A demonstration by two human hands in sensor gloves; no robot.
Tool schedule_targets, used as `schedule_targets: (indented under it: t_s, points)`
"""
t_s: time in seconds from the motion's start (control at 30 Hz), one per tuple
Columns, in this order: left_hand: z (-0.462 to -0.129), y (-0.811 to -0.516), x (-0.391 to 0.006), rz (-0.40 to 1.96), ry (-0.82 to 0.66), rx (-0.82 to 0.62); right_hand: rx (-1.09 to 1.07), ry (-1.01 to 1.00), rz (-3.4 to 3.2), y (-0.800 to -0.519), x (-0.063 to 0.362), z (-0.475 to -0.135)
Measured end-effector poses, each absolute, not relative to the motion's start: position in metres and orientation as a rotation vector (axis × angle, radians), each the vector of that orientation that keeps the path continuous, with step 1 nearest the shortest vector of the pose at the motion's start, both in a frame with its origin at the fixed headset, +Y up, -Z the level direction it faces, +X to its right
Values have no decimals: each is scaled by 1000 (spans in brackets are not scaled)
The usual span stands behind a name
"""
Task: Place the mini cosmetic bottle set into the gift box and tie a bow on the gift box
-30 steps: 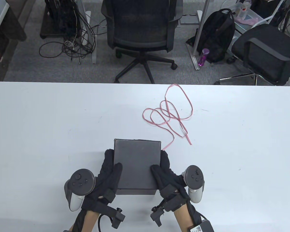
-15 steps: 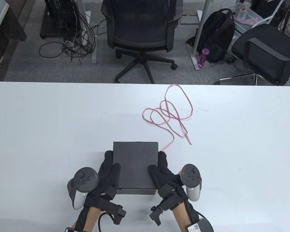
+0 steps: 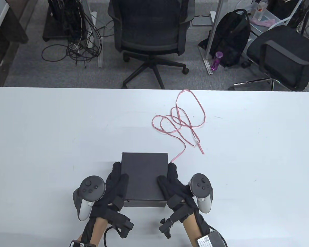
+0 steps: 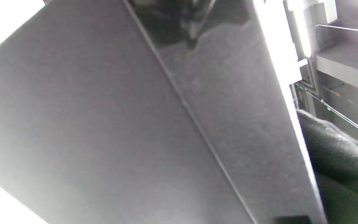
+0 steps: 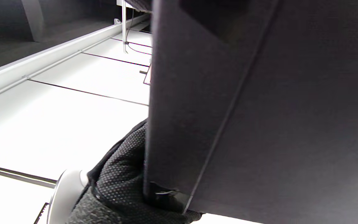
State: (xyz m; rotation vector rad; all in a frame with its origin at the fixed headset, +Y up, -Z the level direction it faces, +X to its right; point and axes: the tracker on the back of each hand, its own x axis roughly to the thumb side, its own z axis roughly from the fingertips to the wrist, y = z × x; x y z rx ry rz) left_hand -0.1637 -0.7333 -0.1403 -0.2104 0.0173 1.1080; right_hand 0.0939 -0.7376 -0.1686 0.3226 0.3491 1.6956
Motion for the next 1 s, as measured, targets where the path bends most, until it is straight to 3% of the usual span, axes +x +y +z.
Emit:
schedule_targets:
  t_s: [0.6,0.87,1.0]
  points:
    - [-137,-722,-164,925,12,-138,320,258,1868,-731,100,-167]
    - [-140,-714,-187,841,50,106,310,-140,2133,-701,154,-178]
    - [-146,-727,-202,801,84,129,343,-269,2382,-699,169,-184]
